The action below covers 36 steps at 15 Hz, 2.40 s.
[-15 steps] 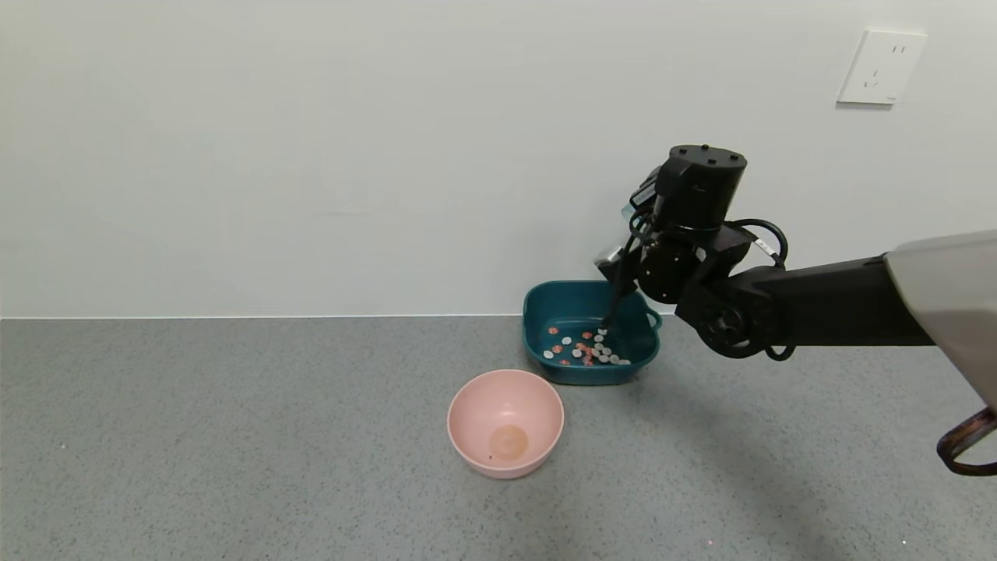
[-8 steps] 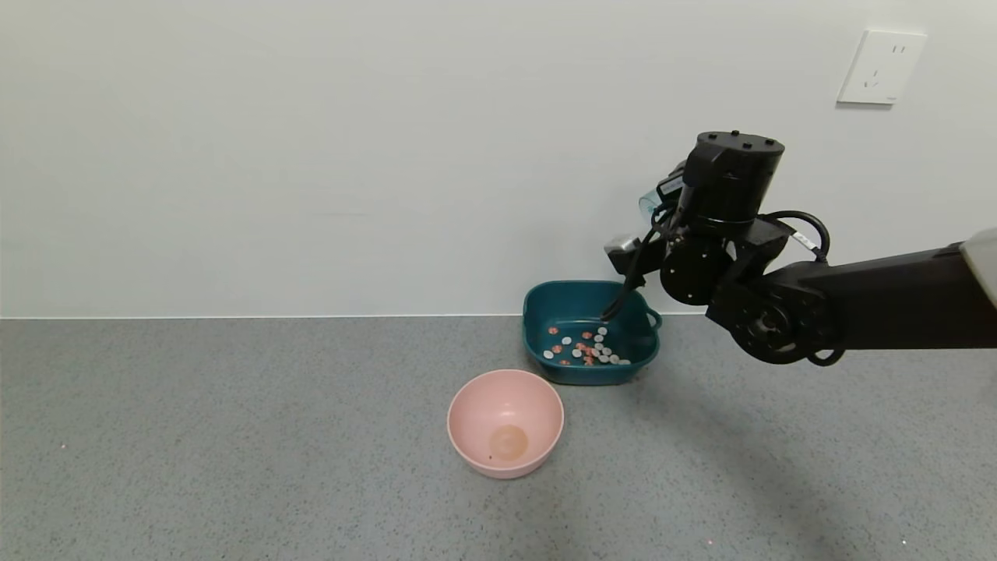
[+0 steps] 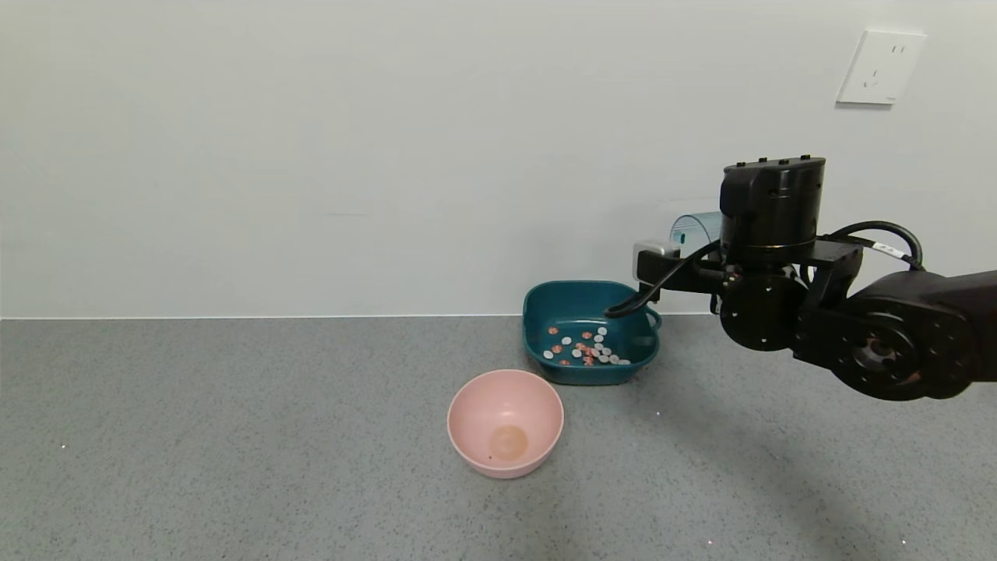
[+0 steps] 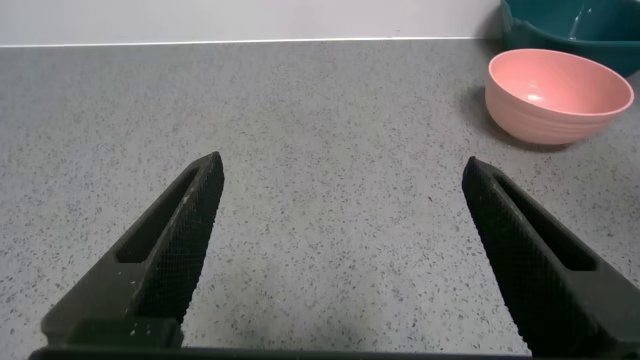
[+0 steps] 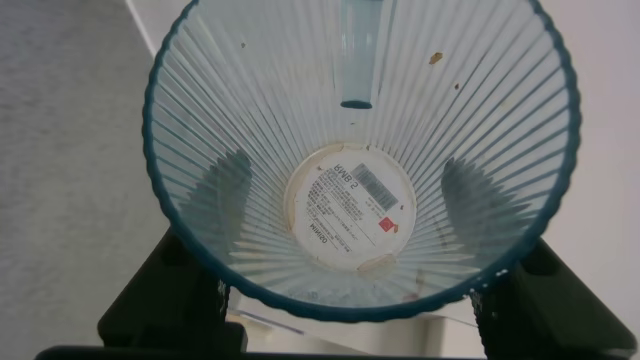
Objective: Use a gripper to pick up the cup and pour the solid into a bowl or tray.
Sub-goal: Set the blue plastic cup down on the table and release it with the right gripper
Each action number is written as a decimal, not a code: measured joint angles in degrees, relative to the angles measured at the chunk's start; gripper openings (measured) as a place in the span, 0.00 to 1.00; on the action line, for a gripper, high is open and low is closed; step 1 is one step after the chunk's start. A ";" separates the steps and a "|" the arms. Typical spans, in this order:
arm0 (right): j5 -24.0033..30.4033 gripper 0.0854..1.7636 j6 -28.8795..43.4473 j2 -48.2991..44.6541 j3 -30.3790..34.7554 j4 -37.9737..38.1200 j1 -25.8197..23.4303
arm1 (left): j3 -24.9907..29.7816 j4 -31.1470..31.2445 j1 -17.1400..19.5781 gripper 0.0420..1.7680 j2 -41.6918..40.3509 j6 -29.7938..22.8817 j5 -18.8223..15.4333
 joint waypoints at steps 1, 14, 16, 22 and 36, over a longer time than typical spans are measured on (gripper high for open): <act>0.78 0.74 4.94 -1.35 0.59 3.69 0.02 | 0.00 0.00 0.00 0.97 0.00 0.00 0.00; 21.22 0.74 52.13 -16.43 1.49 33.54 -1.52 | 0.00 0.00 0.00 0.97 0.00 -0.07 0.00; 26.66 0.74 56.52 -18.16 1.49 33.95 -2.05 | 0.00 0.00 0.00 0.97 0.00 -0.07 0.00; 33.39 0.74 68.41 -20.98 3.28 29.93 -6.75 | 0.00 0.00 0.00 0.97 0.00 -0.07 0.00; 39.03 0.74 79.19 -17.03 33.79 -11.43 -14.03 | 0.00 0.00 0.00 0.97 0.00 -0.07 0.00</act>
